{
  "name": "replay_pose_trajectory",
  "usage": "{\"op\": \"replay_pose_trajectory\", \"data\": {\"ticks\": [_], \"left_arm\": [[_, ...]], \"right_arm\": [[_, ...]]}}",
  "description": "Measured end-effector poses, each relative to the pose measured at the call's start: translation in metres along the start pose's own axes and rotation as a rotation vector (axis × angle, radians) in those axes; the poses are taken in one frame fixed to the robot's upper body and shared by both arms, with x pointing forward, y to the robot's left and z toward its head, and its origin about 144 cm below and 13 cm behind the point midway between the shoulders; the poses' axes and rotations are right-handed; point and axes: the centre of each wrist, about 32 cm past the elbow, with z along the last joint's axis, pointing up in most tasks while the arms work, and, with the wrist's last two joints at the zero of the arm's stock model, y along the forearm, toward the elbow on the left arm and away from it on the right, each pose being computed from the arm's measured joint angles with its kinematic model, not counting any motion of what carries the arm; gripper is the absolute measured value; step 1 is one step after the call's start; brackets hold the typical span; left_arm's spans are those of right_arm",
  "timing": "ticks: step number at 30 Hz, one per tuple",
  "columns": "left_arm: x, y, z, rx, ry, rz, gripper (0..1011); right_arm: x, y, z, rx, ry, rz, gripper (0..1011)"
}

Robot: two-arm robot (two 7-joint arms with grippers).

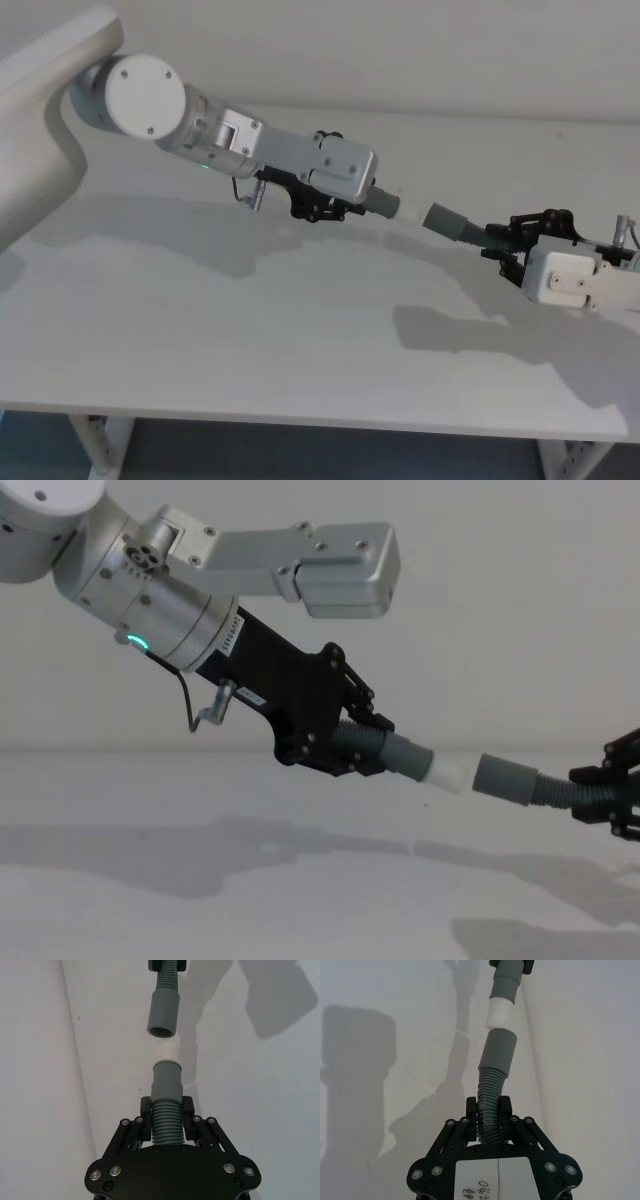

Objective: Use both hands to pick up one end of the pipe from the table, align the ends, and insert them.

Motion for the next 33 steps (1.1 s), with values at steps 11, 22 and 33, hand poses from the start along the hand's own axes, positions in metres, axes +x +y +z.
{"op": "replay_pose_trajectory", "data": {"ticks": [11, 22, 33], "left_arm": [[0.0003, 0.0025, -0.0021, 0.014, 0.006, 0.0, 344], [0.0022, 0.0032, -0.005, 0.02, 0.004, 0.003, 344], [0.0052, 0.0023, -0.0043, 0.017, -0.004, 0.004, 344]], "right_arm": [[0.0011, 0.0, -0.0016, -0.004, -0.013, 0.003, 262], [0.0024, -0.0002, -0.0019, -0.004, -0.021, 0.009, 262], [0.0037, 0.0031, 0.0003, -0.003, -0.023, 0.012, 262]]}}
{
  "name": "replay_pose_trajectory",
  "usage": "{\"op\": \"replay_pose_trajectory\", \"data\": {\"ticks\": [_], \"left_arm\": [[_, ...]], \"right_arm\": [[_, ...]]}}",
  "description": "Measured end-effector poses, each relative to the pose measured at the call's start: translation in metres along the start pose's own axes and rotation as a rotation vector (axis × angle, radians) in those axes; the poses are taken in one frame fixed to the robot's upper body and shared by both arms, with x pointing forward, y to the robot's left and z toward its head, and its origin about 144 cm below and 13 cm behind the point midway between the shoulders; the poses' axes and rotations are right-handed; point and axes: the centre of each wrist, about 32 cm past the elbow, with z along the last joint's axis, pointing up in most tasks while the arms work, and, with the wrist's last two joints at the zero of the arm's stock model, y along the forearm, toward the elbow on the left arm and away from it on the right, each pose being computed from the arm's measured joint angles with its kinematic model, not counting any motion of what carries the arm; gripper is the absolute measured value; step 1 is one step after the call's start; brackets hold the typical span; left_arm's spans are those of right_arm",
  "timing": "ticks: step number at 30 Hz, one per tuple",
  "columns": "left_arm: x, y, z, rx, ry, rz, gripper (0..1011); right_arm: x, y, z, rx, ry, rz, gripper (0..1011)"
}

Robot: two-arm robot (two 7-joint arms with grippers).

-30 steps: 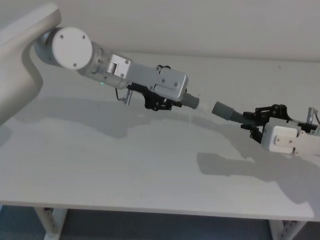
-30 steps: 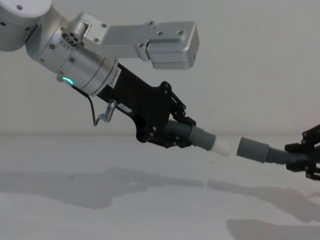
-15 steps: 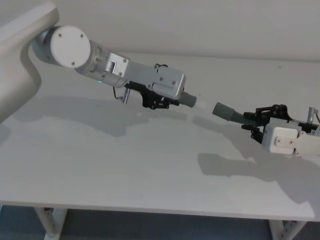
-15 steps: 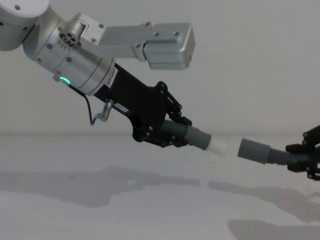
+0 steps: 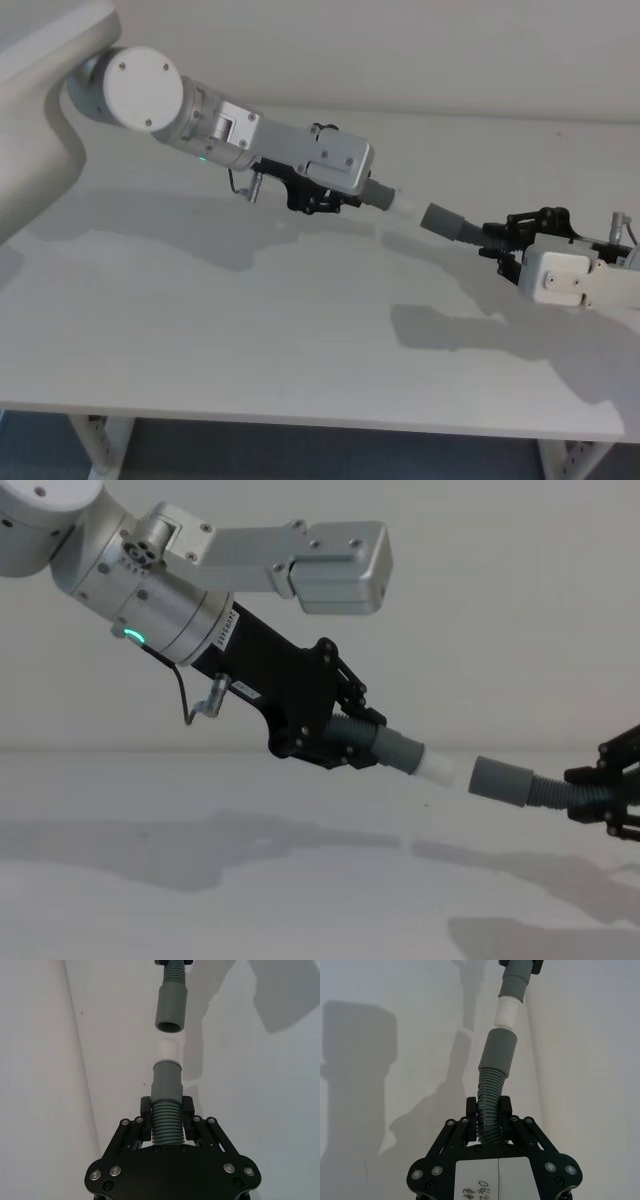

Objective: Use both hands to pick up one end of the pipe from the table, align the ends, and insert them.

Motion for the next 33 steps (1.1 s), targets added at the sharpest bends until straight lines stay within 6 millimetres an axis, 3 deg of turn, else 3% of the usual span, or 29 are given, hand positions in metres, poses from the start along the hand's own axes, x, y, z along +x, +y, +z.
{"op": "replay_pose_trajectory", "data": {"ticks": [33], "left_arm": [[0.004, -0.002, 0.0, -0.005, -0.012, -0.013, 344]], "right_arm": [[0.001, 0.013, 0.011, 0.007, 0.027, -0.003, 262]]}}
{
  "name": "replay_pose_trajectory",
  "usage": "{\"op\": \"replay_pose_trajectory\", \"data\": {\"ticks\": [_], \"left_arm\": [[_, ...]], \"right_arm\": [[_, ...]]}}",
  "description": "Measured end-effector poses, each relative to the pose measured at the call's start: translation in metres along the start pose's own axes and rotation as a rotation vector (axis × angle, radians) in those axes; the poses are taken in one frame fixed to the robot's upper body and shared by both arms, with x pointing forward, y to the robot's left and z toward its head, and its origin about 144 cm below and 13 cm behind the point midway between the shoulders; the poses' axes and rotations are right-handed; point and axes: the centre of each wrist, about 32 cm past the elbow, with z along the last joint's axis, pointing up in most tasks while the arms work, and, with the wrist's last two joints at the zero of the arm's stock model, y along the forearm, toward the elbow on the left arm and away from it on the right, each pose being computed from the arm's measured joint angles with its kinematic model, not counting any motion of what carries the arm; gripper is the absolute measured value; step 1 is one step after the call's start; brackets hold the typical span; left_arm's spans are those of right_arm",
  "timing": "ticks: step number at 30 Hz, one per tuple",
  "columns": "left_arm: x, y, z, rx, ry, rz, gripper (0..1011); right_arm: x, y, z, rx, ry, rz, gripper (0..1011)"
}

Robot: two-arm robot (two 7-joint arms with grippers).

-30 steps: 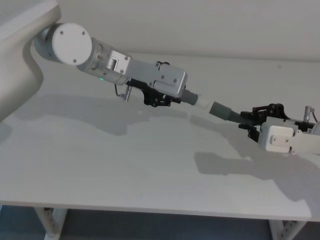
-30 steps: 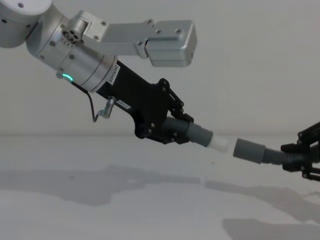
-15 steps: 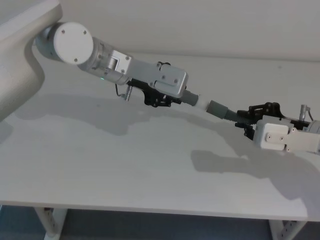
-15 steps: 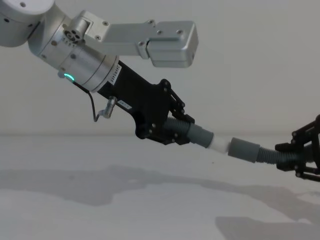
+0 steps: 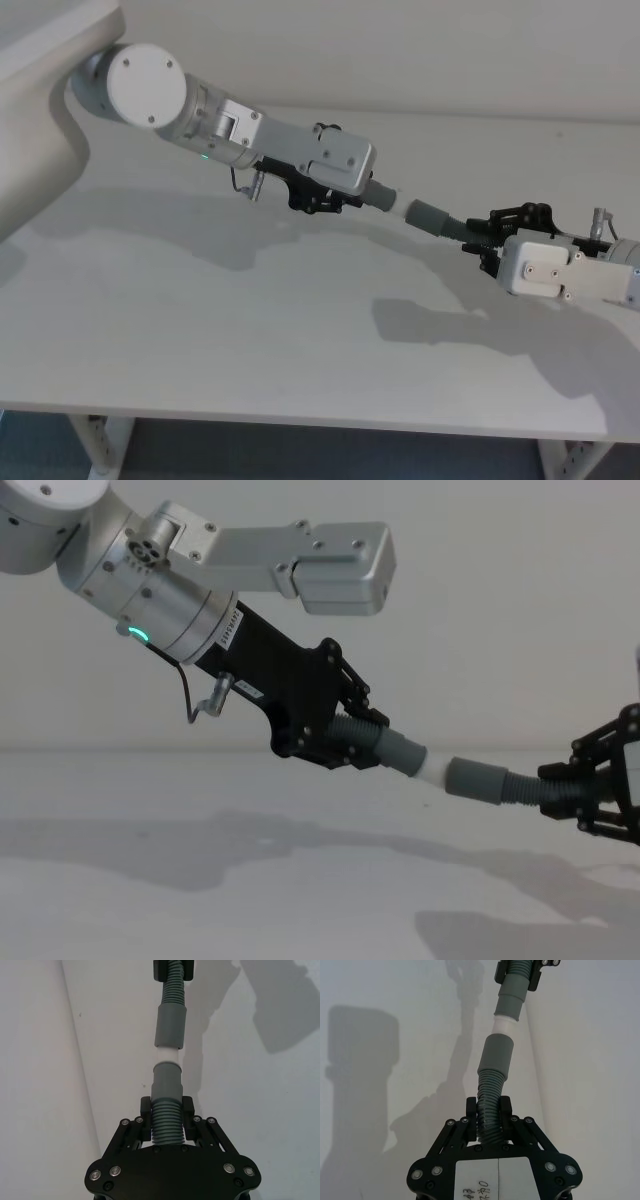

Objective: Use both hands to pick up one end of the pipe from the table, align the ends, and insert them.

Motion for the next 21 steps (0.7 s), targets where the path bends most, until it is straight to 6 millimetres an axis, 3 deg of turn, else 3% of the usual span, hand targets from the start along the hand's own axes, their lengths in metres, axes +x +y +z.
{"op": "replay_pose_trajectory", "data": {"ticks": [21], "left_arm": [[0.0003, 0.0004, -0.0005, -0.001, -0.001, 0.003, 344]], "right_arm": [[0.0005, 0.0017, 0.0034, 0.01, 0.009, 0.002, 262]]}}
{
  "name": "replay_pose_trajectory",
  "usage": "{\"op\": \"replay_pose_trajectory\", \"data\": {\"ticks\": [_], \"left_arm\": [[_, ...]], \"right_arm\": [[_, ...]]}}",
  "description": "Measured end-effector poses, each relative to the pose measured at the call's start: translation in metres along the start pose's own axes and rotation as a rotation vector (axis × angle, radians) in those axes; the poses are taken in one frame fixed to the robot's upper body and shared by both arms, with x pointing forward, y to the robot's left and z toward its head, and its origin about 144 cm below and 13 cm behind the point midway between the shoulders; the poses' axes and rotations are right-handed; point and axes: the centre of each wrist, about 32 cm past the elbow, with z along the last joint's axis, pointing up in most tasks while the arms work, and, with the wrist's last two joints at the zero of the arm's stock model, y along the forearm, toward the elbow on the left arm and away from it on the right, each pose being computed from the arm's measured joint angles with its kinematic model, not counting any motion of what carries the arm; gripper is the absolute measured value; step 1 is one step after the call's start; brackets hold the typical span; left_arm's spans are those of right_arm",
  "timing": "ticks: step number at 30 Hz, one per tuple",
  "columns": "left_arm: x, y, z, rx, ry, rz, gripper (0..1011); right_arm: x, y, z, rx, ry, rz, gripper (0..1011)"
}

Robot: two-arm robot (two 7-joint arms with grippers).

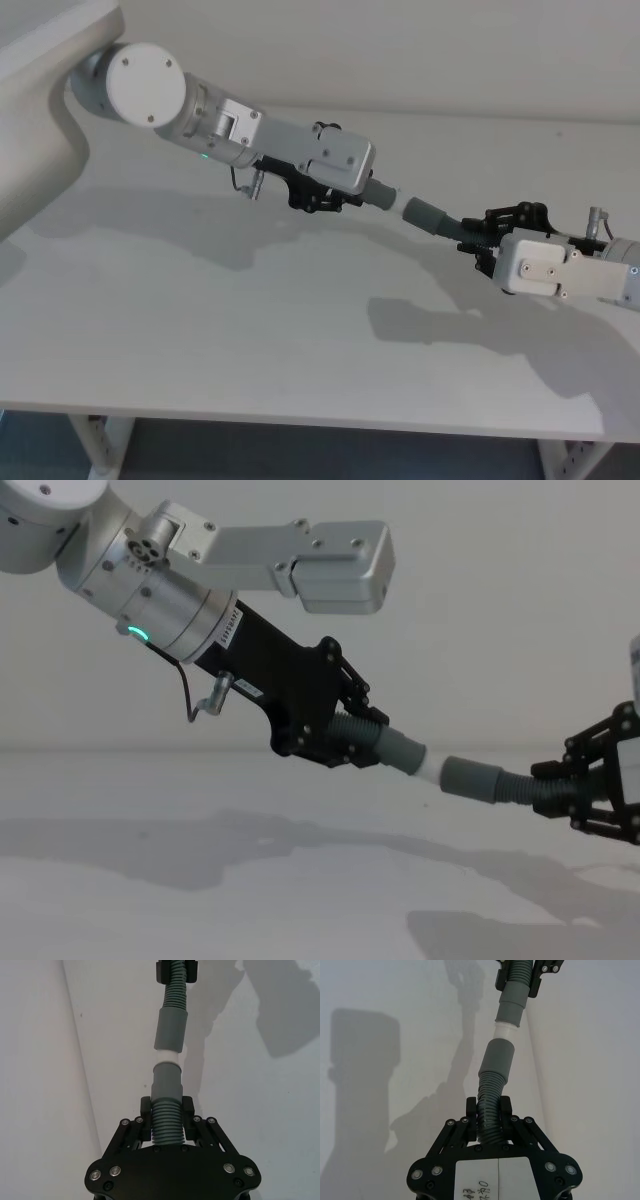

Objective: Use both hands to pick up one end of the pipe from the table, align the ends, and insert them.

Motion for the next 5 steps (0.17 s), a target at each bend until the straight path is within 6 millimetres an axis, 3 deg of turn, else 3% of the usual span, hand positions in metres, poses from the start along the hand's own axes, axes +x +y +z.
{"op": "replay_pose_trajectory", "data": {"ticks": [5], "left_arm": [[0.0, 0.0, 0.0, 0.0, 0.0, 0.0, 344]], "right_arm": [[0.0001, 0.0001, 0.0003, 0.001, 0.001, 0.0, 262]]}}
